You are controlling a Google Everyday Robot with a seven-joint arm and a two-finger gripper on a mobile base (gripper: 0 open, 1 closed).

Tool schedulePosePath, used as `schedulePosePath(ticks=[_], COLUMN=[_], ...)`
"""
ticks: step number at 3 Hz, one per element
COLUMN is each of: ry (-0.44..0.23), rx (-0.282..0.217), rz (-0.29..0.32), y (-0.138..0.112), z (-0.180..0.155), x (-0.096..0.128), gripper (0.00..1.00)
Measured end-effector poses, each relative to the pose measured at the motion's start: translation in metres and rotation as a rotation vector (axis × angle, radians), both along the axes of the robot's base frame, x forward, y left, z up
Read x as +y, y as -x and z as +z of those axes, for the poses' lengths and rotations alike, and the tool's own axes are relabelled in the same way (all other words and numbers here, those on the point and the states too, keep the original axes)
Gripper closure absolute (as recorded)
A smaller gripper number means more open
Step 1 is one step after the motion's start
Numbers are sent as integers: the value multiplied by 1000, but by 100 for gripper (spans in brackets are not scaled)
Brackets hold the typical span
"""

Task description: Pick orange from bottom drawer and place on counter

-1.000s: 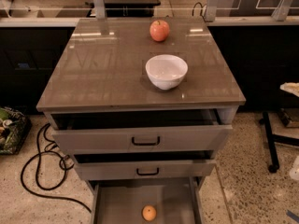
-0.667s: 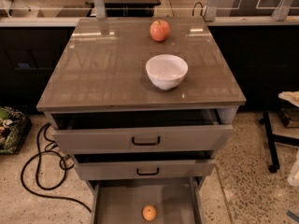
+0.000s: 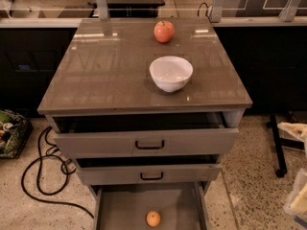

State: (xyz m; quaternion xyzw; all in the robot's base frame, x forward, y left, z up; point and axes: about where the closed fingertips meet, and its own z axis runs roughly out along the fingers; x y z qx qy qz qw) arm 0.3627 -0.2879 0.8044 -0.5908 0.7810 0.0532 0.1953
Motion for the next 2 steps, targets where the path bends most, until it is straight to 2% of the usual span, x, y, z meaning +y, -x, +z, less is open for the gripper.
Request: schedulePosePath(ticks=[1, 2], ry=[-38, -38], rx=[23, 23], rz=[2, 2], y=[6, 6], z=[-17, -17], x=[5, 5], gripper=[0, 0])
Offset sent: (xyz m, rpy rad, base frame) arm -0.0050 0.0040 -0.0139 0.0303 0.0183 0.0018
